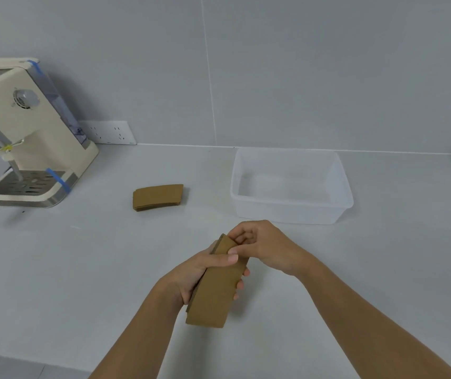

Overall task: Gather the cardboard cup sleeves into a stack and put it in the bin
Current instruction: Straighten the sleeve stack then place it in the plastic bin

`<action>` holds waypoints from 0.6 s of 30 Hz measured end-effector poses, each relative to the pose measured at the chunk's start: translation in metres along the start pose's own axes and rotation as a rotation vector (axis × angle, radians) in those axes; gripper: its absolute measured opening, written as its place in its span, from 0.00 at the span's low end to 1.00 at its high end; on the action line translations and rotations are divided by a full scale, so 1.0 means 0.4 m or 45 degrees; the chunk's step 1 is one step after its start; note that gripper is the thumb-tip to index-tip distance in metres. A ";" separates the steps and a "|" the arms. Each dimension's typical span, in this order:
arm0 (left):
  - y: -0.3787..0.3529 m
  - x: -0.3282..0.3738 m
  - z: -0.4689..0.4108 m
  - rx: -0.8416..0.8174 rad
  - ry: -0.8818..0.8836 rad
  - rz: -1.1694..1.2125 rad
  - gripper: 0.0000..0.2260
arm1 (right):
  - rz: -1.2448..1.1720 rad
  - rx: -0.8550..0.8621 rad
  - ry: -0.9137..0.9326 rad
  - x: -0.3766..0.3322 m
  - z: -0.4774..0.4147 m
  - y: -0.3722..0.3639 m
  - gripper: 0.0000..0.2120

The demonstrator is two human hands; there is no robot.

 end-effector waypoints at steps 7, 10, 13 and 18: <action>0.125 0.083 0.016 -0.102 -0.019 0.146 0.27 | -0.055 0.096 -0.024 -0.047 -0.110 -0.055 0.07; 0.191 0.129 0.027 -0.159 -0.047 0.260 0.27 | -0.106 0.173 -0.015 -0.072 -0.166 -0.084 0.07; 0.279 0.176 0.035 -0.087 -0.166 0.340 0.28 | -0.167 0.278 -0.008 -0.090 -0.215 -0.106 0.07; 0.439 0.215 0.045 0.253 -0.351 0.624 0.28 | -0.303 0.437 -0.005 -0.110 -0.282 -0.132 0.07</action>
Point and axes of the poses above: each hand's wrist, its own z-axis away from the middle knuckle, its own y-axis out of the back of the hand, x = y × z, the point moved 8 cm from there along -z, towards the middle knuckle, and after that the axes turned 9 degrees about x, right-handed, at the moved point
